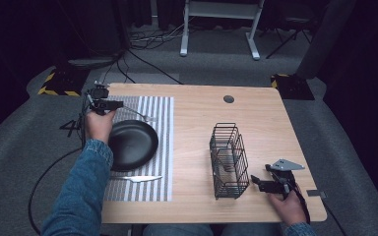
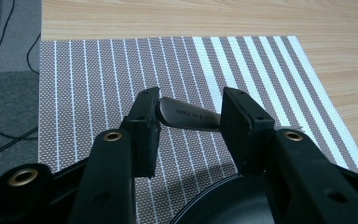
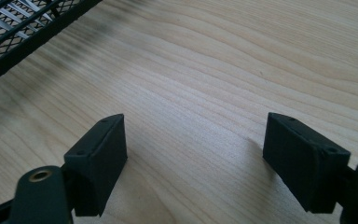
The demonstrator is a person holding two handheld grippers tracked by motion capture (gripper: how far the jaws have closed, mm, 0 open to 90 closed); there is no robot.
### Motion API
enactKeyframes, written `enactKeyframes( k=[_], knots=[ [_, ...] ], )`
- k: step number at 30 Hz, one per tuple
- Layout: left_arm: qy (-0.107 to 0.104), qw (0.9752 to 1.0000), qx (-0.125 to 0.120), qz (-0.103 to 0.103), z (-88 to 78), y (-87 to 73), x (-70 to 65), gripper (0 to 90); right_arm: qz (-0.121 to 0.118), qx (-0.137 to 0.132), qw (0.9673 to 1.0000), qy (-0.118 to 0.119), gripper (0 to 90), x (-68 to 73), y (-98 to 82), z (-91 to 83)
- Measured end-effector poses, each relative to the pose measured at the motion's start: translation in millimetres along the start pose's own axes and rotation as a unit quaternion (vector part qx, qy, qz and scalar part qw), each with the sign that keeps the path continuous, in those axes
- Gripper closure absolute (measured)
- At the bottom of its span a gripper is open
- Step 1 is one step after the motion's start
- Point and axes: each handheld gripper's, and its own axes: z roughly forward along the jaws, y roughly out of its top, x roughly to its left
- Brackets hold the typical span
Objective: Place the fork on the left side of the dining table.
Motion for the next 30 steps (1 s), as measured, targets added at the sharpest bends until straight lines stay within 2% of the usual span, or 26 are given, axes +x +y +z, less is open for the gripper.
enactKeyframes(
  k=[16,30],
  knots=[
    [0.010,0.9998,0.012,-0.009,5.1,-5.3,11.9,57.7,0.002,0.000,1.0000,-0.001,21.5,0.1,0.1,0.1],
    [0.018,0.9992,0.019,-0.032,15.7,-6.3,22.2,55.4,0.002,-0.001,1.0000,-0.002,21.5,0.0,0.2,0.2]
  ],
)
